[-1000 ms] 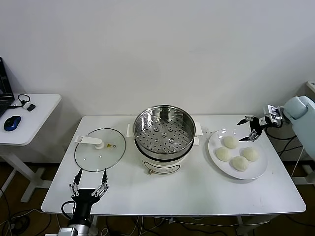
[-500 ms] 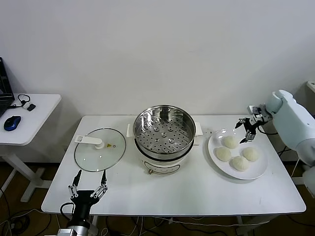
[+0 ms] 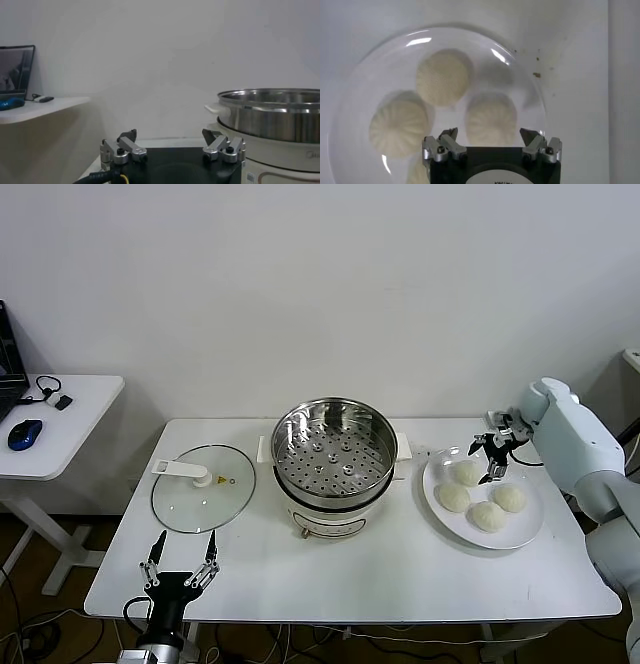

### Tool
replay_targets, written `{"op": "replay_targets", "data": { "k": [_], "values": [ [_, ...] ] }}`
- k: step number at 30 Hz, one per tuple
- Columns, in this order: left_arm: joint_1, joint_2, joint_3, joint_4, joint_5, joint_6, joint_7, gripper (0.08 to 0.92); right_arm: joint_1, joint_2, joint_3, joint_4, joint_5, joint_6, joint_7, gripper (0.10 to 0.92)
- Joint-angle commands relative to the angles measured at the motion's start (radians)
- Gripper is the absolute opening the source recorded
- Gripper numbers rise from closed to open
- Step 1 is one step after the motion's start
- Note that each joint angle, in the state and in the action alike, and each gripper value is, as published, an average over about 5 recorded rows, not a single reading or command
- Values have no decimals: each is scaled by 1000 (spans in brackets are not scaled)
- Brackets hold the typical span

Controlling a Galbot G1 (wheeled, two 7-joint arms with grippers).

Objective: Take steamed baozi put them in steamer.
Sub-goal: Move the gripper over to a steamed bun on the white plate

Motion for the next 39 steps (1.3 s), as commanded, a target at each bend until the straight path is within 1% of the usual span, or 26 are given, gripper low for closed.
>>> {"op": "replay_targets", "data": {
  "k": [1,23,26,29,32,39],
  "values": [
    [2,-1,1,2,-1,-1,0,823,-12,19,56,-20,-70,3,23,823],
    [20,-3,2,7,-13,-15,-2,823,-26,46,103,-41,-119,-12,58,822],
    [21,-4,3,7,-14,-15,-2,823,-26,45,105,-41,-119,-14,57,799],
    [22,-4,3,7,-15,-15,-3,823,-26,45,106,-41,-119,-15,57,750],
    [22,-4,3,7,-17,-16,-3,823,-28,44,107,-40,-116,-18,58,721],
    [24,-4,3,10,-27,-17,-4,823,-32,37,100,-16,-102,-18,47,713]
  ]
}}
